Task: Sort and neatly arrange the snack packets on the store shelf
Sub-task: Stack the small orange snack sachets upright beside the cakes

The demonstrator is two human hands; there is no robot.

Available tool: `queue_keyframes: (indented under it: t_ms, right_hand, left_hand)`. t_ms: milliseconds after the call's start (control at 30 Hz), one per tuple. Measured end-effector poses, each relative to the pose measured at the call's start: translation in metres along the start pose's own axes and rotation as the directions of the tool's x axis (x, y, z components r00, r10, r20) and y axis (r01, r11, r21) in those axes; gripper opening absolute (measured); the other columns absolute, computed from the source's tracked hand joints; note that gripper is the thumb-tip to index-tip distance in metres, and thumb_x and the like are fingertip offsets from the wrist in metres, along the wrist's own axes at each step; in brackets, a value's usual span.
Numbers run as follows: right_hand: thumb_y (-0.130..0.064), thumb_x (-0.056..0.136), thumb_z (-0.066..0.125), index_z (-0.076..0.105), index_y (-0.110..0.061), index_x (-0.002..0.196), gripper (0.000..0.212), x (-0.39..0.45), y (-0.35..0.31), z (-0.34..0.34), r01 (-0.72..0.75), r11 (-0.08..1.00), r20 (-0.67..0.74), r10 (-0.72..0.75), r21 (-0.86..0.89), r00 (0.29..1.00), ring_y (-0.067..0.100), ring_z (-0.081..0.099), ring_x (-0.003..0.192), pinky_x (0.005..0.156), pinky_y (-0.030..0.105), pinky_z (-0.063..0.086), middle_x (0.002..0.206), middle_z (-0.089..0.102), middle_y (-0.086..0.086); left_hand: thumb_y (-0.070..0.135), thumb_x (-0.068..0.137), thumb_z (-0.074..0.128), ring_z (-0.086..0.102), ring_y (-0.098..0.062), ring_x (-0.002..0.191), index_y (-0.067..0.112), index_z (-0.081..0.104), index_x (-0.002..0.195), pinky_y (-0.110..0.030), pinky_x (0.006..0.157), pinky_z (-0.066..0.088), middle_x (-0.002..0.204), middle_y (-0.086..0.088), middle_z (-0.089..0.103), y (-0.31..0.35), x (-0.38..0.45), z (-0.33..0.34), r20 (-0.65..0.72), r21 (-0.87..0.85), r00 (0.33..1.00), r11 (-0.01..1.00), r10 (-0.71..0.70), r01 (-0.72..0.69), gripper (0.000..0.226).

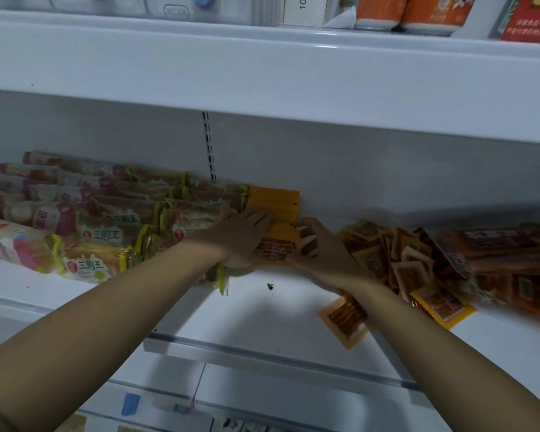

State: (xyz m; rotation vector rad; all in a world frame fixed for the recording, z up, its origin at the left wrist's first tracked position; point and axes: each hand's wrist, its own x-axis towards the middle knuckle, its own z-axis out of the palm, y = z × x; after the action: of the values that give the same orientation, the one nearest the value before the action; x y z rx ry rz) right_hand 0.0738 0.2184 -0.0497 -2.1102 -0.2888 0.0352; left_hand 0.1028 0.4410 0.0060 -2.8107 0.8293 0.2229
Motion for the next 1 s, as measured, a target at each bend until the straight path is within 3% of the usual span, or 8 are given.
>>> queue_keyframes:
  t_ms: [133, 233, 333, 467, 633, 800, 1000]
  right_hand:
    - [-0.034, 0.081, 0.08, 0.05, -0.035, 0.134, 0.061, 0.001, -0.002, 0.012, -0.003, 1.0, -0.1, 0.0, -0.031, 0.995, 0.015, 0.067, 0.093, 0.085, 0.048, 0.058, 0.117, 0.059, -0.008]
    - [-0.038, 0.07, 0.083, 0.052, -0.039, 0.126, 0.064, 0.002, -0.001, 0.026, -0.015, 1.0, -0.207, 0.018, 0.016, 0.978, 0.018, 0.067, 0.091, 0.081, 0.049, 0.059, 0.111, 0.06, -0.006]
    - [-0.026, 0.075, 0.087, 0.055, -0.032, 0.126, 0.06, 0.0, -0.003, 0.036, -0.067, 0.997, -0.284, 0.073, 0.031, 0.956, 0.012, 0.068, 0.085, 0.078, 0.044, 0.06, 0.103, 0.062, -0.004]
    - [-0.02, 0.078, 0.087, 0.054, -0.03, 0.129, 0.061, -0.003, -0.002, 0.041, -0.089, 0.993, -0.284, 0.106, 0.072, 0.953, 0.008, 0.069, 0.084, 0.081, 0.039, 0.061, 0.096, 0.065, -0.007]
    - [-0.017, 0.078, 0.086, 0.052, -0.031, 0.126, 0.06, -0.007, -0.005, 0.04, -0.077, 0.995, -0.294, 0.091, 0.06, 0.951, 0.006, 0.068, 0.082, 0.077, 0.033, 0.061, 0.098, 0.063, -0.008]
    - [-0.02, 0.081, 0.085, 0.047, -0.038, 0.123, 0.06, -0.012, -0.007, 0.034, -0.086, 0.994, -0.264, 0.103, 0.074, 0.959, 0.007, 0.066, 0.085, 0.068, 0.022, 0.056, 0.106, 0.06, -0.006]
    - [-0.028, 0.077, 0.086, 0.044, -0.044, 0.123, 0.064, -0.014, -0.007, 0.036, -0.106, 0.993, -0.27, 0.115, 0.045, 0.956, 0.012, 0.066, 0.09, 0.079, 0.04, 0.062, 0.109, 0.058, -0.007]
  left_hand:
    - [0.053, 0.102, 0.039, -0.007, -0.023, 0.157, 0.014, -0.011, 0.162, -0.07, 0.117, -0.014, 0.171, -0.004, -0.002, 0.001, -0.005, 0.006, -0.01, 0.009, 1.0, 1.0, -0.029, 0.029, 0.087]
    - [0.057, 0.096, 0.045, -0.011, -0.025, 0.157, 0.013, -0.012, 0.161, -0.073, 0.115, -0.01, 0.171, -0.005, -0.002, -0.003, -0.009, 0.014, -0.038, 0.036, 0.999, 0.999, -0.031, 0.032, 0.097]
    - [0.051, 0.093, 0.052, -0.011, -0.028, 0.157, 0.013, -0.007, 0.162, -0.074, 0.115, -0.008, 0.171, -0.005, 0.001, -0.005, -0.012, 0.015, -0.063, 0.068, 0.998, 0.998, -0.005, 0.009, 0.099]
    - [0.049, 0.093, 0.051, -0.011, -0.029, 0.157, 0.014, -0.009, 0.162, -0.075, 0.115, -0.01, 0.171, -0.004, 0.002, -0.002, -0.013, 0.016, -0.068, 0.084, 0.998, 0.996, -0.018, 0.024, 0.097]
    - [0.058, 0.085, 0.029, -0.01, -0.03, 0.157, 0.014, -0.012, 0.161, -0.075, 0.114, -0.009, 0.171, -0.004, 0.001, -0.003, -0.013, 0.025, -0.128, 0.087, 0.992, 0.996, -0.009, 0.02, 0.097]
    - [0.053, 0.085, 0.041, -0.008, -0.03, 0.157, 0.013, -0.007, 0.162, -0.075, 0.114, -0.009, 0.171, -0.006, 0.004, -0.006, -0.019, 0.027, -0.166, 0.101, 0.986, 0.995, 0.009, 0.008, 0.099]
    - [0.047, 0.082, 0.051, -0.008, -0.028, 0.157, 0.013, -0.002, 0.163, -0.075, 0.114, -0.01, 0.171, -0.007, 0.006, -0.004, -0.029, 0.023, -0.196, 0.097, 0.98, 0.995, 0.039, -0.02, 0.102]
